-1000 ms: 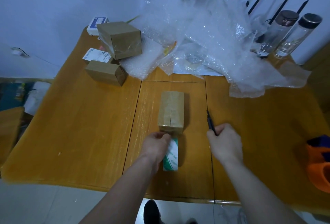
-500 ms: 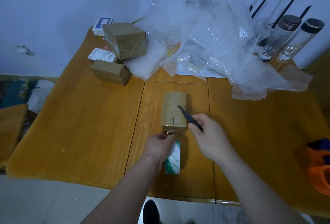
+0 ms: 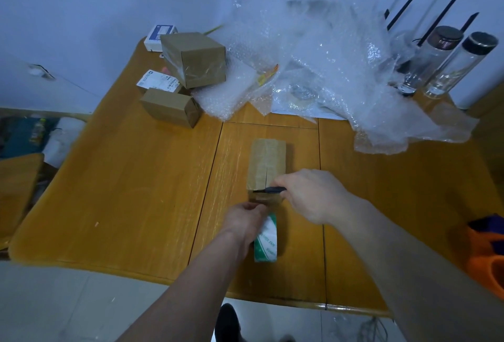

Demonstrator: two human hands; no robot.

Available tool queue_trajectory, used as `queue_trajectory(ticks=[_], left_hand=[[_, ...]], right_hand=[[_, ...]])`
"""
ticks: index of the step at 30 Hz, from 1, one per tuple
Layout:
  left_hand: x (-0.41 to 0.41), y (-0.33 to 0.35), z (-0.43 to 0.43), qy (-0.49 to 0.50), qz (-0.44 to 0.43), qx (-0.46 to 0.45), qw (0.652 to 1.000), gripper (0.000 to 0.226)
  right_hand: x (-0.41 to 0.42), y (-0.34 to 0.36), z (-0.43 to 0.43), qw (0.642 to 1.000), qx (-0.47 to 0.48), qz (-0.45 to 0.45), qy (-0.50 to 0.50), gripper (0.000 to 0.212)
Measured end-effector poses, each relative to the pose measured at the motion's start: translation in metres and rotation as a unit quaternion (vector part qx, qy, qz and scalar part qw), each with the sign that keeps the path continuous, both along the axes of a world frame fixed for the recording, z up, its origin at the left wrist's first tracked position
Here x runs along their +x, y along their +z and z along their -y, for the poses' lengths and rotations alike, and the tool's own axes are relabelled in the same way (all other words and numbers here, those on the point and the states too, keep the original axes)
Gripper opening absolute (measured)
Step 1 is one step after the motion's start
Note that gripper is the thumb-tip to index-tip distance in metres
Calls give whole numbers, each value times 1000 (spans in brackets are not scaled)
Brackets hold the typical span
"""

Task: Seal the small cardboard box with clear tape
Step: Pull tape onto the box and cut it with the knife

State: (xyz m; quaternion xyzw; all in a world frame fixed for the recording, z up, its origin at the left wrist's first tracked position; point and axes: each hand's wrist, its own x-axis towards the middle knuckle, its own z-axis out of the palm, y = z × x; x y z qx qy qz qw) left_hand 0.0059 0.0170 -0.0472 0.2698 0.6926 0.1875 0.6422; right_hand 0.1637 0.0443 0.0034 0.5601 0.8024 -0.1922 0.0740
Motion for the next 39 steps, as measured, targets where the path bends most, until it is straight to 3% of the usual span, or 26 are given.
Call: queue_trajectory(ticks=[12,22,39], left_hand=[[-2,-3,1,-5,9,8,1000,19],[-2,-4,4,-1,-12,21,1000,16],[7,-7,6,22,-48,44,998,16]], right_hand=[[16,-18,10,993,19,-108,-32,38],[16,-26,18,994,66,-81,-15,43],[-10,-14,21,993,111,43,1,43]])
